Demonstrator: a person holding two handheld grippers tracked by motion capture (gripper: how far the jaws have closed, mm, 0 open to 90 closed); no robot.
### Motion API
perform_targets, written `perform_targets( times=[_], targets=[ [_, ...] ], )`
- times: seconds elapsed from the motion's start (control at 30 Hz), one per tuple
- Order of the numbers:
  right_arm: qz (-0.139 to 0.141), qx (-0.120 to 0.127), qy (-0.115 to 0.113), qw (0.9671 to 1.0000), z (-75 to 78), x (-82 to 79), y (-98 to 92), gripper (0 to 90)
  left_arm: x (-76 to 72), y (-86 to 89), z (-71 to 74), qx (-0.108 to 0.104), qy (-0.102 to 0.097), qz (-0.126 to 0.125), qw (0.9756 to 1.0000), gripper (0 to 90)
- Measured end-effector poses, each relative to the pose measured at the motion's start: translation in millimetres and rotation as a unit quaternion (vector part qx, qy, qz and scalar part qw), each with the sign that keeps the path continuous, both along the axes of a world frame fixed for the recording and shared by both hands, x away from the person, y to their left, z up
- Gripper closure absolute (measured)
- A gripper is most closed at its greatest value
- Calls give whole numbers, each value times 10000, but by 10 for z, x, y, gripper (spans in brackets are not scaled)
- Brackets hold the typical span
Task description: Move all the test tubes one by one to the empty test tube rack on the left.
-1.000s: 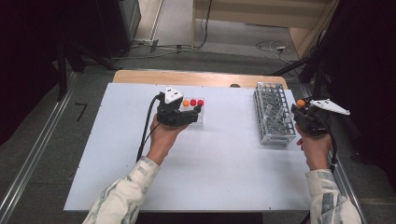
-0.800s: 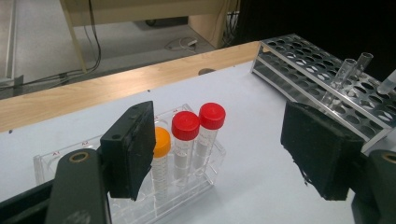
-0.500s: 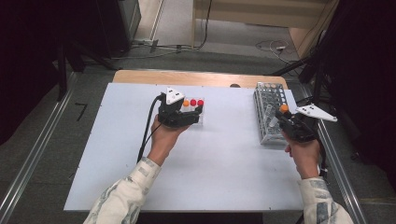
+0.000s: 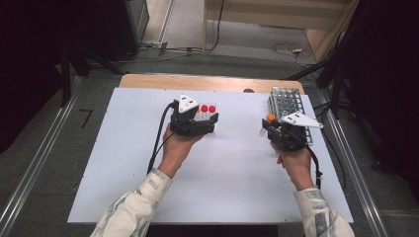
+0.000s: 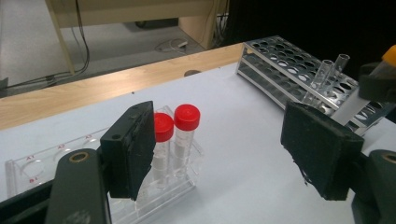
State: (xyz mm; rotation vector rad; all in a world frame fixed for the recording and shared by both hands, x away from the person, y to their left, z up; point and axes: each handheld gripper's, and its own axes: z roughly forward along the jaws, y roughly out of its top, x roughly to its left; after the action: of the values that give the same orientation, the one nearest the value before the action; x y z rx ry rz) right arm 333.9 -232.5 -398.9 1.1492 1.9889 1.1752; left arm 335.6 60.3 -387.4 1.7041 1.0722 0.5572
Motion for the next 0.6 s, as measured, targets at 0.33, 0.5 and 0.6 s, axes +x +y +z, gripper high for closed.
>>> perform_targets(
  times=[0.33,0.5,0.6],
  targets=[
    [464,-28,117,9988,-142,-41,447,706,-28,-111,-11,-10,23,-176,9998,267],
    [615,-51,159,9980,-183,-51,627,706,-58,-208,-28,26,70,-352,9994,267],
    [714,-75,192,9972,-209,-69,732,706,-73,-265,-40,3,95,-448,9990,267]
  ],
)
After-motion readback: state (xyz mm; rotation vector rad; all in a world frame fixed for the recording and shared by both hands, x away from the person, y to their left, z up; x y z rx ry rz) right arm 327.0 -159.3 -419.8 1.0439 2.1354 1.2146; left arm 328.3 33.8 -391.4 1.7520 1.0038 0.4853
